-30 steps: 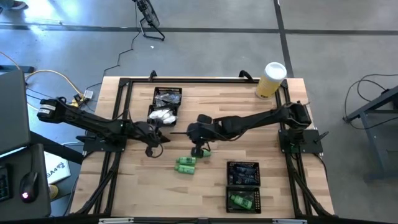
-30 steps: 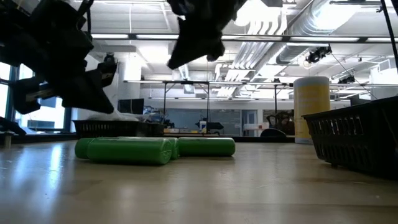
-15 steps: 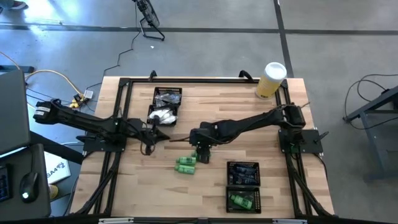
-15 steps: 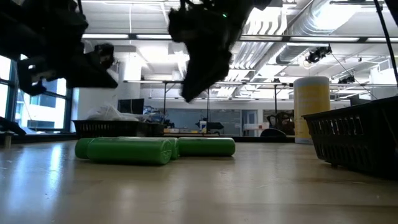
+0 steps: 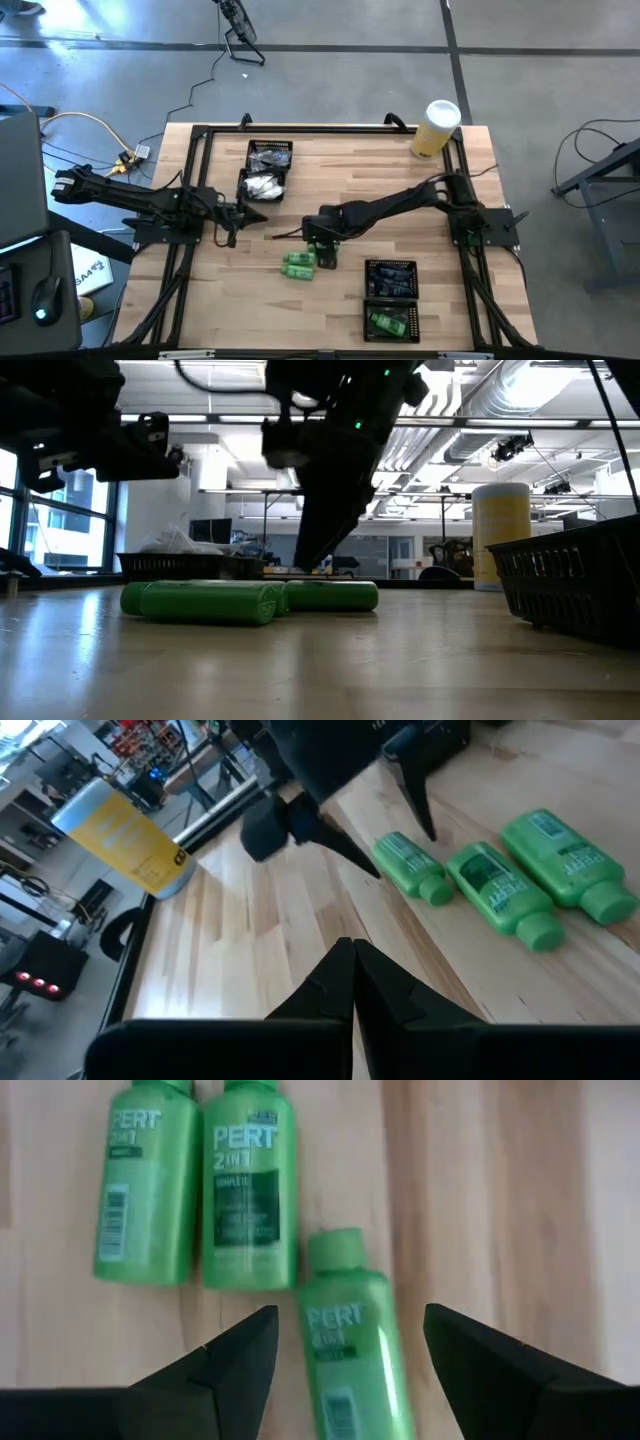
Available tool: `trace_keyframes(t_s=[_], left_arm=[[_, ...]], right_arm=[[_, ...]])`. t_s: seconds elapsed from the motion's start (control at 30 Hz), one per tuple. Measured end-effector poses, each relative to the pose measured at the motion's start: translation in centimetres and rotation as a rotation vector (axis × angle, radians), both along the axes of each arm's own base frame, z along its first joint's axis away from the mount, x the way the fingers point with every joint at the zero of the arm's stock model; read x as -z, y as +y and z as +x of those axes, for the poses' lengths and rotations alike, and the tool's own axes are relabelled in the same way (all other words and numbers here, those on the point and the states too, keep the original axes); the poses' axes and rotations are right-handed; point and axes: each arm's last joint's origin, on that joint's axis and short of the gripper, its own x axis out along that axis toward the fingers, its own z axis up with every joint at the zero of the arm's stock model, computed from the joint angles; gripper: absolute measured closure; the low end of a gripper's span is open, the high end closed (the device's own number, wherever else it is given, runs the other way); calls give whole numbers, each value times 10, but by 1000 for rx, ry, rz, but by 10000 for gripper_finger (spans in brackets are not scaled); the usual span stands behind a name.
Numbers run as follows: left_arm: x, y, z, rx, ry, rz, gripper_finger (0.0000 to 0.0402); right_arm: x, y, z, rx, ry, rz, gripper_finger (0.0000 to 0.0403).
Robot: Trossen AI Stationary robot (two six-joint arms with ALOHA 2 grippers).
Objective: Pick & Place Travel size toiletries
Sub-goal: Put the green shampoo into the bottom black basket
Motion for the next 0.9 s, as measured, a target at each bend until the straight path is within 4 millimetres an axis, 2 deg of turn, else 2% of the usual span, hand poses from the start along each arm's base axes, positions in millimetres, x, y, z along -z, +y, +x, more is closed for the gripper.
trace_keyframes(t_s=[0.3, 0.5, 0.9], left_arm=[[2, 0, -2, -3, 25, 3, 402], [3, 0, -2, -3, 28, 3, 402], [3, 0, -2, -2, 33, 3, 402]], right_arm=[[29, 1, 7, -32, 40, 1, 158], [32, 2, 9, -34, 32, 4, 161], [34, 1, 9, -30, 40, -2, 204]])
